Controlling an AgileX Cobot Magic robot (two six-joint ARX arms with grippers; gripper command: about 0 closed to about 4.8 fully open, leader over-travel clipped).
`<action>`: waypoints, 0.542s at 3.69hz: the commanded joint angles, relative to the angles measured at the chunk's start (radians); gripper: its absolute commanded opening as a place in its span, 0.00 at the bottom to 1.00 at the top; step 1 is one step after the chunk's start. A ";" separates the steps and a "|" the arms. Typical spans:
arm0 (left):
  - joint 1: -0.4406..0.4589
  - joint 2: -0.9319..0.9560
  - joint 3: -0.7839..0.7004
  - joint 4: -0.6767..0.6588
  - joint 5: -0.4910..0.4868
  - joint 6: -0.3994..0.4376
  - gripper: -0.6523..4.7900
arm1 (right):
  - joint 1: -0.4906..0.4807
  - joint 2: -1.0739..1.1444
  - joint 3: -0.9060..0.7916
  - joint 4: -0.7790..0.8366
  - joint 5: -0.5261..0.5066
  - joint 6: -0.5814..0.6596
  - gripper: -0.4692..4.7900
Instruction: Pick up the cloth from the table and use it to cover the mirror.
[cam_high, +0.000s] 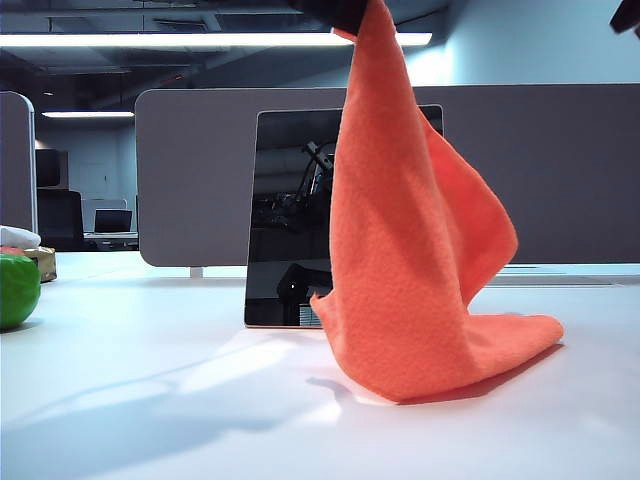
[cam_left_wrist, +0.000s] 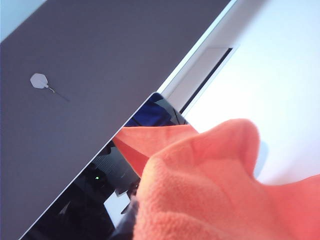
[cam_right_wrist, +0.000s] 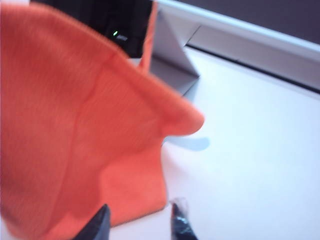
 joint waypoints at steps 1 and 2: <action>-0.015 -0.049 0.003 -0.032 -0.014 0.003 0.11 | 0.000 -0.001 -0.051 -0.013 -0.043 -0.110 0.52; -0.015 -0.099 0.003 -0.088 -0.025 -0.004 0.11 | 0.000 0.011 -0.126 0.068 -0.080 -0.153 0.59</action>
